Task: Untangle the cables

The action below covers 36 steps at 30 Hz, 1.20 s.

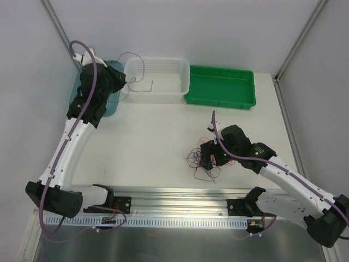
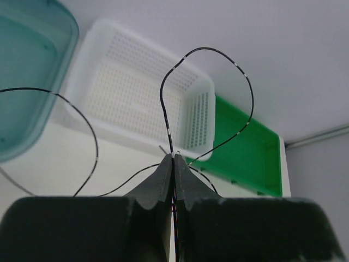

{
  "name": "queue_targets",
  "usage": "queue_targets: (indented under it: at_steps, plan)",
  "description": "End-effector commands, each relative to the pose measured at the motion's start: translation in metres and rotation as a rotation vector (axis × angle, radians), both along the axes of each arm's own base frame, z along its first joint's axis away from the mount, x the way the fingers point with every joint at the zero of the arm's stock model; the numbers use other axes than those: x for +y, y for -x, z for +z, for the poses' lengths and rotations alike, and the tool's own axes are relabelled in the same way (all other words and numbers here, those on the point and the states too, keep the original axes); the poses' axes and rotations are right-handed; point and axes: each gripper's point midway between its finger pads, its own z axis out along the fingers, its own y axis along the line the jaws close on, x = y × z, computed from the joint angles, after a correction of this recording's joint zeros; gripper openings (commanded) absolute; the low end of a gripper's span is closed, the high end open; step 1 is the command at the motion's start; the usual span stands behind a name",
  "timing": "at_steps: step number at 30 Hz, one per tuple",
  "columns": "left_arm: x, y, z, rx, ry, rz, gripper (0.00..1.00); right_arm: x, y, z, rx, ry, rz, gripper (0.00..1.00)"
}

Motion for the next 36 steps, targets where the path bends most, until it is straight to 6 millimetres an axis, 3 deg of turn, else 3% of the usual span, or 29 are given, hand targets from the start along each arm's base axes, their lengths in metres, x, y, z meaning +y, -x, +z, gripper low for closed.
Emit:
queue_targets:
  at_steps: [1,2,3,6,7,9,10,11,14,21,22,23,24,25,26,27,28,29,30,31,33,34,36]
  plan:
    - [0.028,-0.027,0.007,-0.007,-0.205,-0.015,0.0,-0.003,-0.001,0.013,-0.041,-0.01,-0.002,0.95]
    - [0.036,-0.035,0.021,-0.031,-0.209,-0.003,0.0,-0.004,0.0,0.012,-0.04,-0.005,-0.003,0.95]
    - [0.044,-0.043,0.022,-0.03,-0.219,0.007,0.0,-0.005,0.001,0.011,-0.035,-0.003,-0.002,0.95]
    - [0.075,-0.077,0.013,0.004,-0.222,0.061,0.0,-0.007,0.003,0.008,-0.027,0.005,-0.008,0.95]
    - [0.093,-0.094,-0.006,0.051,-0.221,0.09,0.0,-0.008,0.003,0.009,-0.03,0.004,-0.011,0.95]
    - [0.114,-0.112,-0.009,0.057,-0.214,0.138,0.0,-0.009,0.002,0.009,-0.032,0.009,-0.017,0.95]
    - [0.125,-0.127,-0.022,0.083,-0.203,0.163,0.0,-0.01,0.003,0.008,-0.029,0.016,-0.018,0.95]
    - [0.149,-0.133,-0.029,0.098,-0.195,0.218,0.0,-0.01,0.003,0.01,-0.029,0.015,-0.019,0.96]
    - [0.187,-0.157,-0.056,0.137,-0.138,0.317,0.0,-0.011,0.001,0.009,-0.026,0.029,-0.024,0.96]
    - [0.242,-0.197,-0.127,0.225,-0.054,0.45,0.0,-0.014,-0.004,0.003,0.012,0.067,-0.087,0.96]
    - [0.244,-0.202,-0.142,0.249,-0.047,0.448,0.02,-0.015,-0.006,0.002,0.009,0.074,-0.101,0.96]
    - [0.246,-0.204,-0.15,0.261,-0.04,0.445,0.11,-0.015,-0.007,0.002,0.013,0.076,-0.117,0.96]
    - [0.248,-0.206,-0.154,0.267,-0.038,0.44,0.21,-0.016,-0.008,0.001,0.014,0.08,-0.131,0.96]
    - [0.246,-0.205,-0.16,0.279,-0.032,0.435,0.4,-0.017,-0.01,0.002,0.015,0.08,-0.144,0.96]
    - [0.244,-0.203,-0.161,0.283,-0.028,0.428,0.48,-0.022,-0.014,0.001,-0.002,0.1,-0.173,0.95]
    - [0.243,-0.201,-0.159,0.28,-0.026,0.424,0.56,-0.024,-0.017,0.002,-0.007,0.104,-0.19,0.95]
    - [0.237,-0.195,-0.155,0.28,-0.021,0.402,0.7,-0.028,-0.02,0.003,-0.016,0.117,-0.211,0.95]
    - [0.233,-0.192,-0.151,0.277,-0.02,0.386,0.76,-0.031,-0.022,0.003,-0.019,0.126,-0.229,0.94]
    - [0.229,-0.185,-0.132,0.246,-0.026,0.368,0.82,-0.037,-0.024,0.002,-0.017,0.136,-0.254,0.94]
    - [0.22,-0.177,-0.139,0.268,-0.024,0.343,0.91,-0.041,-0.027,0.002,-0.02,0.146,-0.272,0.93]
    - [0.208,-0.163,-0.13,0.261,-0.032,0.307,0.99,-0.052,-0.031,-0.001,-0.007,0.161,-0.326,0.92]
    - [0.2,-0.147,-0.12,0.252,-0.041,0.29,0.99,-0.057,-0.034,-0.002,-0.003,0.167,-0.358,0.91]
    - [0.165,-0.131,-0.114,0.245,-0.042,0.19,0.99,-0.064,-0.039,-0.006,0.004,0.171,-0.4,0.89]
